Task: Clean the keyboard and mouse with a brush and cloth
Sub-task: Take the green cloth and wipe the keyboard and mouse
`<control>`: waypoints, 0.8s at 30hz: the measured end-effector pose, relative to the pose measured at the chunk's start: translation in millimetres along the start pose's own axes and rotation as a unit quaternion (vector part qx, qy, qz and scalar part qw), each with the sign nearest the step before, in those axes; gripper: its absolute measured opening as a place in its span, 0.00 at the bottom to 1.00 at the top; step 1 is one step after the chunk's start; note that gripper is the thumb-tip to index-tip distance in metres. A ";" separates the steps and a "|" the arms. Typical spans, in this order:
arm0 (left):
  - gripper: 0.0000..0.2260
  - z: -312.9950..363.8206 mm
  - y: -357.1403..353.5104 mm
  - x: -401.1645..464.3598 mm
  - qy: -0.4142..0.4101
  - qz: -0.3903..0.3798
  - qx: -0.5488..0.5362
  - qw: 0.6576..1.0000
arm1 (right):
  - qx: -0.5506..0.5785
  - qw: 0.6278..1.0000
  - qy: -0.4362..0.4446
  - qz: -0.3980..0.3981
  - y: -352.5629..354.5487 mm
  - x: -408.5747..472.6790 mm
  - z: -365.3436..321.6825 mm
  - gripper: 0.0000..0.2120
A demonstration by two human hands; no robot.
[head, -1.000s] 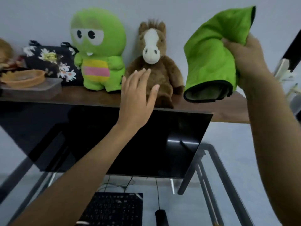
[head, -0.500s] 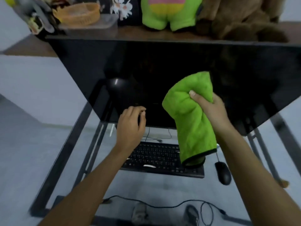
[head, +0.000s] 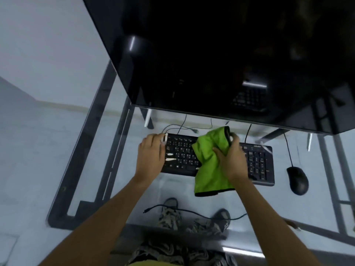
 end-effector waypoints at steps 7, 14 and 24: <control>0.19 -29.9 -43.3 -29.8 0.003 -0.054 0.044 0.998 | -0.287 0.950 0.122 0.017 -33.1 -33.6 1.5 0.26; 0.20 -45.0 -56.7 -32.2 -0.052 -0.040 0.050 0.997 | -0.227 0.967 0.098 0.054 -59.1 -17.8 0.3 0.22; 0.21 -44.0 -58.6 -33.2 -0.065 -0.043 0.070 0.995 | -0.245 0.948 0.196 -0.044 -87.9 -3.2 -22.1 0.16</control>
Point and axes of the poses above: each hand's wrist, its own x-axis towards the middle knuckle, its own y-axis out of the back of the hand, z = x × y, the point moved 2 cm from there along x, towards the middle knuckle, and after that the axes turned 14 degrees about x, right-handed, at the moved point
